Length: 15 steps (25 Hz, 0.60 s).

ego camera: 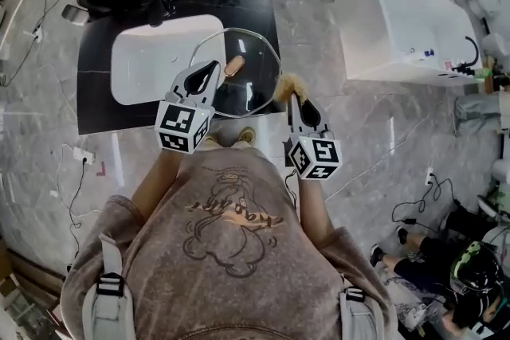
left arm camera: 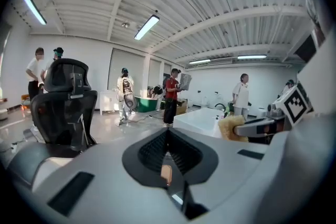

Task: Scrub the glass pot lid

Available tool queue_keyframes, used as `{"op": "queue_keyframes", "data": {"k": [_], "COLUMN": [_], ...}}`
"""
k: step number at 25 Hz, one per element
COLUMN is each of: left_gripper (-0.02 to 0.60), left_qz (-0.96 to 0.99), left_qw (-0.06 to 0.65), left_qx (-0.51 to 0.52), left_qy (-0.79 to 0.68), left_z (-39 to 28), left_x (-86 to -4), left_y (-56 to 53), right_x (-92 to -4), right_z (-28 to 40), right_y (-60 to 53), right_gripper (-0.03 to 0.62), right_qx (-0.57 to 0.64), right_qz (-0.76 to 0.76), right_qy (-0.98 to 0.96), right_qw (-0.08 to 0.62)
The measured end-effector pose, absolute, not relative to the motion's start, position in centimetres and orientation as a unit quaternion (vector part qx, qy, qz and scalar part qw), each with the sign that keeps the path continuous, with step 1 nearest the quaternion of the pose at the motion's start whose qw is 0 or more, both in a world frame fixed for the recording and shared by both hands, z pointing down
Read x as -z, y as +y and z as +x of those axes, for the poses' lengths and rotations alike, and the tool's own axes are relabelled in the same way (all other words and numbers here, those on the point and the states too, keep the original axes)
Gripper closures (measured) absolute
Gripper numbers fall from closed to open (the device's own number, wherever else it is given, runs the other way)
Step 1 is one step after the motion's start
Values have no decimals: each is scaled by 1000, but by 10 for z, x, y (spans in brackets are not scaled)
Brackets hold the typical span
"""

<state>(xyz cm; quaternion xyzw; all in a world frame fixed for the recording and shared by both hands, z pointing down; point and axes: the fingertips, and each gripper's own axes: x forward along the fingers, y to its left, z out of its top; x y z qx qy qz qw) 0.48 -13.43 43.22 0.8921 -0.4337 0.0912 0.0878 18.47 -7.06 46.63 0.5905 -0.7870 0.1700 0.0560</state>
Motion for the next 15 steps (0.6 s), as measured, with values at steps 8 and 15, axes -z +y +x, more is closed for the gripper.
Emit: {"op": "queue_keyframes", "data": {"k": [8,15], "left_gripper": [563,312], "left_qz": [892,904], "left_qw": [89,113], "left_qx": [-116,-109], "left_qy": [-428,-397], "left_z": [3,17], "left_x": [-441,-453], "left_y": [-137,-156], "right_x": [-466,-475], "right_z": [169,176], "right_y": [-89,-100], "right_gripper": [542,542], "right_qx": [-174,-182], "right_qz": [569,584], "right_qy": [-801,-789], "right_qw": [59,58]}}
